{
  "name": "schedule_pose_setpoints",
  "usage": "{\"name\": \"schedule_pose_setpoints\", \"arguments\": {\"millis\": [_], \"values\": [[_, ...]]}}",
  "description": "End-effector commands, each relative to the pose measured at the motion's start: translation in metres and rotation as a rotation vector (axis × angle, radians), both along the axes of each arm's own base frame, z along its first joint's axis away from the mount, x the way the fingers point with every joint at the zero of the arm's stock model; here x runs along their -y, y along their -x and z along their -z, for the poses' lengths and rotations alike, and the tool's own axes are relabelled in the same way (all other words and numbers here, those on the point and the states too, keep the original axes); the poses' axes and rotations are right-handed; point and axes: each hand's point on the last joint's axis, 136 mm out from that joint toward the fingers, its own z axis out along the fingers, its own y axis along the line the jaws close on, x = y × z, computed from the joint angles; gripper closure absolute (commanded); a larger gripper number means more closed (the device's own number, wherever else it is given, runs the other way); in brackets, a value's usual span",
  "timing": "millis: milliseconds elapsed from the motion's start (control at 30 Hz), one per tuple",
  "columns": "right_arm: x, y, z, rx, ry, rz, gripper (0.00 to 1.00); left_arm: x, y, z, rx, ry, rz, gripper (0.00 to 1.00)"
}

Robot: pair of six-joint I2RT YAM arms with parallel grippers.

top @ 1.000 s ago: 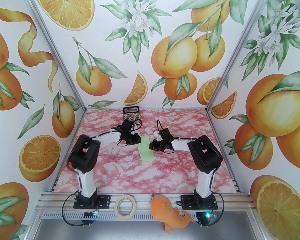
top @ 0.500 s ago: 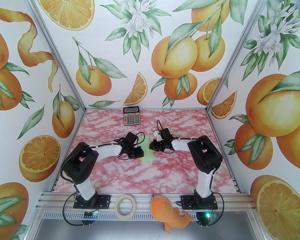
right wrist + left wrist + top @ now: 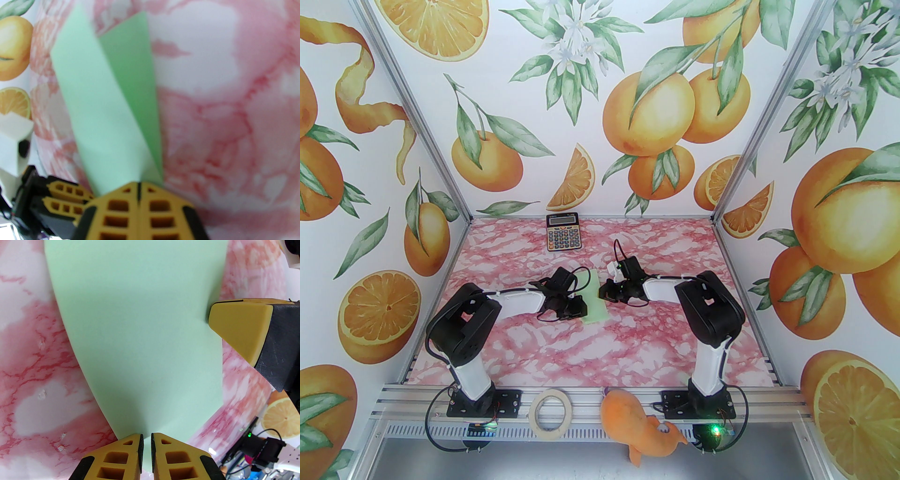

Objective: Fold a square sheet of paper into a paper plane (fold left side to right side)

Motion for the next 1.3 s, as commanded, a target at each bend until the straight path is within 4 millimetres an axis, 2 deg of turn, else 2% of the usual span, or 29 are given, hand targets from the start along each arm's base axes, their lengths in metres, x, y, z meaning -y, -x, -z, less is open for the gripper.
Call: {"name": "schedule_pose_setpoints", "arguments": {"millis": [0, 100, 200, 333, 433, 567, 700, 867, 1267], "values": [[0.017, 0.017, 0.037, -0.082, 0.110, 0.029, 1.00, -0.005, 0.004, 0.007, -0.019, -0.051, 0.014, 0.84], [0.017, 0.017, 0.037, -0.081, 0.109, 0.029, 1.00, 0.001, -0.003, -0.006, 0.004, -0.026, 0.014, 0.84], [0.018, 0.017, 0.037, -0.080, 0.112, 0.028, 1.00, 0.005, -0.017, -0.030, 0.051, 0.005, 0.013, 0.83], [0.018, 0.018, 0.038, -0.084, 0.114, 0.026, 1.00, 0.004, -0.048, -0.057, 0.112, 0.065, -0.011, 0.82], [0.018, 0.018, 0.039, -0.085, 0.116, 0.026, 1.00, -0.001, -0.072, -0.062, 0.137, 0.087, -0.028, 0.82], [0.018, 0.017, 0.038, -0.083, 0.116, 0.028, 1.00, -0.003, -0.093, -0.055, 0.144, 0.095, -0.021, 0.82], [0.018, 0.017, 0.037, -0.085, 0.118, 0.029, 1.00, -0.002, -0.101, -0.041, 0.128, 0.085, -0.002, 0.83], [0.018, 0.016, 0.037, -0.085, 0.118, 0.028, 1.00, -0.009, -0.098, -0.023, 0.097, 0.063, 0.001, 0.85], [0.017, 0.015, 0.034, -0.082, 0.120, 0.021, 1.00, -0.018, -0.090, -0.005, 0.072, 0.072, -0.003, 0.86]]}}
